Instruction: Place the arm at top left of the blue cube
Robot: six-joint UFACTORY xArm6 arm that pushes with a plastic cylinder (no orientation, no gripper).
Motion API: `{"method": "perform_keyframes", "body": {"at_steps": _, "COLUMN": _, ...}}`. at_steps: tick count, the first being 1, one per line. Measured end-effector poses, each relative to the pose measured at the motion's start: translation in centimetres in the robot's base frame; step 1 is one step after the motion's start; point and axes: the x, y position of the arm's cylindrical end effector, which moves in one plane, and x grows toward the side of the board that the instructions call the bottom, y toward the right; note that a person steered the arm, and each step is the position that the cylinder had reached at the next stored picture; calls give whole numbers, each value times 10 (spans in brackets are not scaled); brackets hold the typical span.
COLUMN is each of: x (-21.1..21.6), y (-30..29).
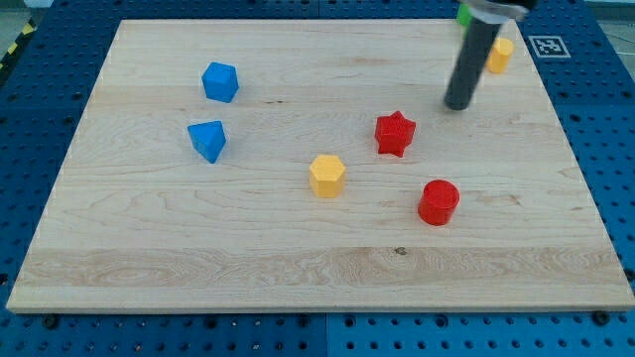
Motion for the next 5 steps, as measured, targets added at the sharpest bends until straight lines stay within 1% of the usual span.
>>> {"method": "perform_keyframes", "body": {"at_steps": 1, "x": -5, "y": -55}}
{"method": "perform_keyframes", "body": {"at_steps": 3, "x": -21, "y": -113}}
{"method": "perform_keyframes", "body": {"at_steps": 4, "x": -41, "y": -155}}
{"method": "perform_keyframes", "body": {"at_steps": 5, "x": -81, "y": -185}}
